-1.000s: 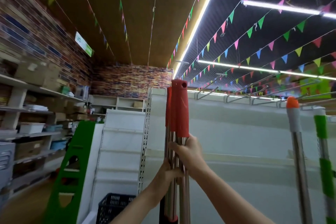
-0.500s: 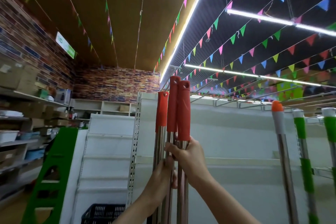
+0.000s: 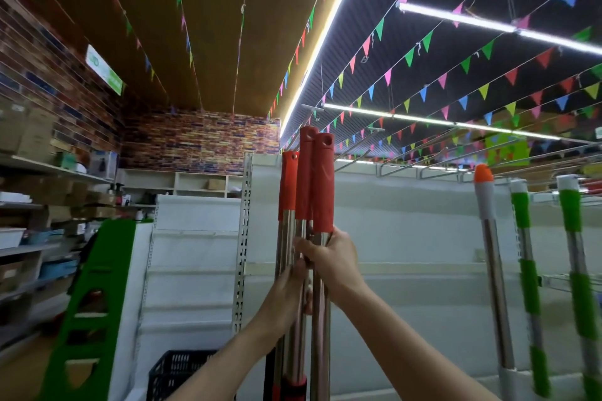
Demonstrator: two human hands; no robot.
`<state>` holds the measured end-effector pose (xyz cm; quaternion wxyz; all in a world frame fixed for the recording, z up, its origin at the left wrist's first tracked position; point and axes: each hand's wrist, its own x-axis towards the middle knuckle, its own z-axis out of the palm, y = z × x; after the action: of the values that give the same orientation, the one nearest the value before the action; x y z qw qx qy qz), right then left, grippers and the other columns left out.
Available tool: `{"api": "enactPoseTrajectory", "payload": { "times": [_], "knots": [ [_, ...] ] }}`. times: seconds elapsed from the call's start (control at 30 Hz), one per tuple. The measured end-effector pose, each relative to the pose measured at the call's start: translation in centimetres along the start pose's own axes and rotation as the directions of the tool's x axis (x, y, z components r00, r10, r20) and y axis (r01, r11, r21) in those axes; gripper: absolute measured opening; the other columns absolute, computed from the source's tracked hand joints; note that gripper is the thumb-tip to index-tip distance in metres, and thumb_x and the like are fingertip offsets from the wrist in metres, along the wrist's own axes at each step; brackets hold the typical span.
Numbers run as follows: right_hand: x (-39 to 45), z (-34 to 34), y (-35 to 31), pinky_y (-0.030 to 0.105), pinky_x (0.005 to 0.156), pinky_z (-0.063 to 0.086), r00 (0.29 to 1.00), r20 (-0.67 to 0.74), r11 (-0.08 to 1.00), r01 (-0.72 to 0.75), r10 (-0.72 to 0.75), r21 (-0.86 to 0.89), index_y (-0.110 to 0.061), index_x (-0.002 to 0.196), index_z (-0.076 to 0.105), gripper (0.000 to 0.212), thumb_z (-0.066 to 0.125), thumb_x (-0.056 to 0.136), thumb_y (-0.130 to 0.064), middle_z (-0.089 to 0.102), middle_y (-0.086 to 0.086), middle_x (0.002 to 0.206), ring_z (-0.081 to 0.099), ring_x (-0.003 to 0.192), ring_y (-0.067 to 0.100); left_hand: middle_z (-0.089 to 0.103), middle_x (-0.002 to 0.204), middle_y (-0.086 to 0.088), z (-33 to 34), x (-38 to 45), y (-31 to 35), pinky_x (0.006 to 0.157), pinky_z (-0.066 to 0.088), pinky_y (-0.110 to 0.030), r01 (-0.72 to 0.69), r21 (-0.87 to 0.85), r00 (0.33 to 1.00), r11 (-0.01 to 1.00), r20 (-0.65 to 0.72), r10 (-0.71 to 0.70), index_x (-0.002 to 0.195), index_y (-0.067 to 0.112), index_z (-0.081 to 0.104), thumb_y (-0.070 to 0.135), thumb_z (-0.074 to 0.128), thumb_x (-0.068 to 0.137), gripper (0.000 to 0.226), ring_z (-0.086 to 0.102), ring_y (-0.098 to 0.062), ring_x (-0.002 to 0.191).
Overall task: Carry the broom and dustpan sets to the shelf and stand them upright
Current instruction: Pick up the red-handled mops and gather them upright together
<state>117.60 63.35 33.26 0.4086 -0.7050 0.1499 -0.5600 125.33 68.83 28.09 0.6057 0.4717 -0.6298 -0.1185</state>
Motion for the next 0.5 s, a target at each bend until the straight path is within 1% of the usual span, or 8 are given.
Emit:
{"api": "enactPoseTrajectory", "payload": {
  "times": [0.07, 0.1, 0.17, 0.23, 0.33, 0.4, 0.43, 0.5],
  "knots": [
    [0.0, 0.3, -0.2, 0.051, 0.077, 0.058, 1.0, 0.02, 1.0, 0.001, -0.001, 0.008, -0.006, 0.082, 0.064, 0.011, 0.071, 0.074, -0.009, 0.069, 0.024, 0.085, 0.07, 0.079, 0.035, 0.062, 0.091, 0.009, -0.3, 0.0, -0.1, 0.066, 0.052, -0.015, 0.015, -0.003, 0.999, 1.0, -0.037, -0.015, 0.105, 0.049, 0.05, 0.093, 0.026, 0.051, 0.074, 0.059, -0.01, 0.083],
    [0.0, 0.6, -0.4, 0.05, 0.076, 0.058, 0.999, 0.035, 1.0, 0.0, 0.0, 0.013, -0.002, 0.086, 0.063, 0.015, 0.071, 0.075, -0.008, 0.068, 0.023, 0.083, 0.07, 0.076, 0.033, 0.065, 0.09, 0.011, -0.6, 0.0, -0.1, 0.066, 0.053, -0.015, 0.029, -0.012, 0.998, 1.0, -0.06, -0.03, 0.108, 0.046, 0.052, 0.09, 0.028, 0.057, 0.072, 0.062, -0.01, 0.082],
    [0.0, 1.3, -0.5, 0.046, 0.075, 0.059, 0.999, 0.05, 1.0, -0.007, 0.007, 0.006, 0.001, 0.09, 0.062, 0.018, 0.07, 0.076, -0.007, 0.064, 0.016, 0.077, 0.066, 0.069, 0.025, 0.07, 0.089, 0.009, -1.0, 0.2, -0.5, 0.067, 0.055, -0.018, 0.059, -0.009, 0.993, 0.998, -0.106, -0.06, 0.117, 0.035, 0.053, 0.07, 0.028, 0.081, 0.056, 0.066, -0.013, 0.084],
    [0.1, 1.9, -0.2, 0.046, 0.076, 0.059, 0.999, 0.041, 1.0, -0.021, 0.021, -0.016, 0.001, 0.089, 0.062, 0.017, 0.07, 0.076, -0.007, 0.063, 0.011, 0.075, 0.066, 0.069, 0.025, 0.07, 0.083, 0.007, -1.4, 0.5, -0.9, 0.071, 0.055, -0.028, 0.097, -0.018, 0.988, 0.995, -0.121, -0.098, 0.121, 0.022, 0.053, 0.049, 0.026, 0.094, 0.047, 0.065, -0.017, 0.084],
    [0.6, 2.4, 0.7, 0.051, 0.076, 0.058, 0.999, 0.002, 0.999, -0.039, 0.039, -0.037, -0.001, 0.086, 0.064, 0.016, 0.071, 0.074, -0.008, 0.066, 0.014, 0.075, 0.069, 0.074, 0.032, 0.067, 0.08, 0.001, -1.6, 0.8, -1.4, 0.071, 0.055, -0.034, 0.138, 0.009, 0.987, 0.99, -0.088, -0.137, 0.117, 0.02, 0.053, 0.048, 0.023, 0.095, 0.047, 0.064, -0.017, 0.079],
    [0.6, 2.4, 1.1, 0.052, 0.075, 0.057, 0.999, -0.004, 0.999, -0.034, 0.034, -0.039, 0.0, 0.085, 0.064, 0.017, 0.073, 0.073, -0.008, 0.067, 0.018, 0.076, 0.068, 0.072, 0.031, 0.068, 0.079, 0.006, -1.5, 0.8, -2.0, 0.064, 0.054, -0.029, 0.15, -0.015, 0.984, 0.989, -0.096, -0.151, 0.118, 0.018, 0.054, 0.048, 0.025, 0.095, 0.048, 0.067, -0.011, 0.074],
    [0.5, 2.4, 1.3, 0.052, 0.074, 0.057, 1.0, -0.001, 0.999, -0.024, 0.024, -0.036, -0.001, 0.085, 0.064, 0.018, 0.074, 0.072, -0.01, 0.069, 0.02, 0.078, 0.069, 0.072, 0.03, 0.069, 0.082, 0.006, -1.5, 0.9, -2.3, 0.063, 0.054, -0.027, 0.137, -0.023, 0.985, 0.99, -0.099, -0.138, 0.119, 0.019, 0.053, 0.048, 0.025, 0.095, 0.047, 0.069, -0.009, 0.074],
    [0.4, 2.2, 1.5, 0.052, 0.074, 0.057, 1.0, -0.019, 0.999, 0.0, -0.001, -0.044, -0.008, 0.082, 0.066, 0.023, 0.076, 0.066, -0.021, 0.071, 0.019, 0.079, 0.07, 0.074, 0.032, 0.07, 0.093, 0.003, -1.3, 1.0, -2.4, 0.071, 0.057, -0.029, 0.105, -0.023, 0.992, 0.994, -0.073, -0.106, 0.122, 0.024, 0.052, 0.052, 0.024, 0.092, 0.049, 0.069, -0.013, 0.085]
  ]
}}
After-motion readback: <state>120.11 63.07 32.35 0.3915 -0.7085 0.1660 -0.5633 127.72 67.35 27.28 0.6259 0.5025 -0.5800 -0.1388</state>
